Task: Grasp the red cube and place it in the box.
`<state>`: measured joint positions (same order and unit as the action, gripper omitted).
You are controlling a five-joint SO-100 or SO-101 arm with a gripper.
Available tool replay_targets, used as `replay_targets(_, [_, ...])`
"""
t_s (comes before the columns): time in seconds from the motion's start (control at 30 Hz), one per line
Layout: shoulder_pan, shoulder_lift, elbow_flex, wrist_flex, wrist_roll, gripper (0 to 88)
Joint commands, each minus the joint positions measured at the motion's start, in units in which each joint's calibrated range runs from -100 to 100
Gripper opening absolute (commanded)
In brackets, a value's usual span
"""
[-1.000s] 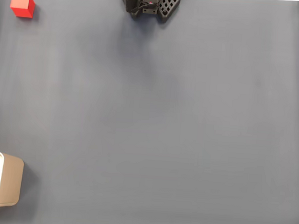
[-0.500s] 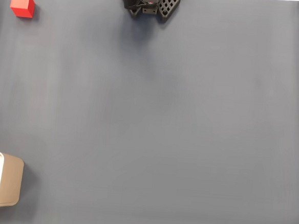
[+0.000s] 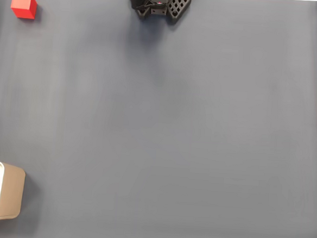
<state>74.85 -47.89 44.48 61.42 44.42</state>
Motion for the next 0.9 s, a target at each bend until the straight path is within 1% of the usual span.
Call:
replay_targets(0.0, [0.2, 0.1, 0.1, -4.0, -0.1, 30.4])
replay_targets(0.2, [0.3, 2.6, 1.9, -8.2, 0.1, 32.3])
replay_targets(0.43, [0.6, 3.7, 8.4, -16.8, 0.5, 34.3])
replay_targets(0.87, [1.9, 10.0, 11.8, -25.6, 0.7, 34.9])
